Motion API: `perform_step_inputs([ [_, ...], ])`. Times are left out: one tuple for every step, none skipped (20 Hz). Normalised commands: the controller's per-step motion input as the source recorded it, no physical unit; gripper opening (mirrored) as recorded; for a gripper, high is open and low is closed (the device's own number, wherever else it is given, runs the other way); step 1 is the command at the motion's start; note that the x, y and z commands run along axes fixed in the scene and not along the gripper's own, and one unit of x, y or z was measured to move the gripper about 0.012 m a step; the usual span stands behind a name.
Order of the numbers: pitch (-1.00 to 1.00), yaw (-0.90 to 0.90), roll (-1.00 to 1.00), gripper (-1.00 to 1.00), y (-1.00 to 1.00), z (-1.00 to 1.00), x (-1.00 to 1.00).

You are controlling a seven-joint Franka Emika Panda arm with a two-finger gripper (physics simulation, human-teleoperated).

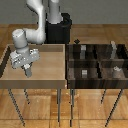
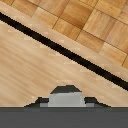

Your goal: Place the milk carton into the appropriate compartment.

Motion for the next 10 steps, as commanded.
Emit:
perform_step_inputs([
  [0.00, 0.00, 0.00, -1.00, 0.00, 1.00, 0.00],
  [0.00, 0.00, 0.00, -1.00, 0.00, 1.00, 0.00],
  [0.00, 0.00, 0.00, -1.00, 0.00, 1.00, 0.00],
  [0.00, 0.00, 0.00, -1.00, 0.00, 1.00, 0.00],
  [0.00, 0.00, 0.00, -1.00, 0.00, 1.00, 0.00],
  [0.00, 0.00, 0.00, -1.00, 0.00, 1.00, 0.00],
  [0.00, 0.00, 0.00, -1.00, 0.00, 1.00, 0.00],
  [0.00, 0.00, 0.00, -1.00, 0.00, 1.00, 0.00],
  [0.00, 0.00, 0.00, -1.00, 0.00, 1.00, 0.00],
  [0.00, 0.00, 0.00, -1.00, 0.00, 1.00, 0.00],
])
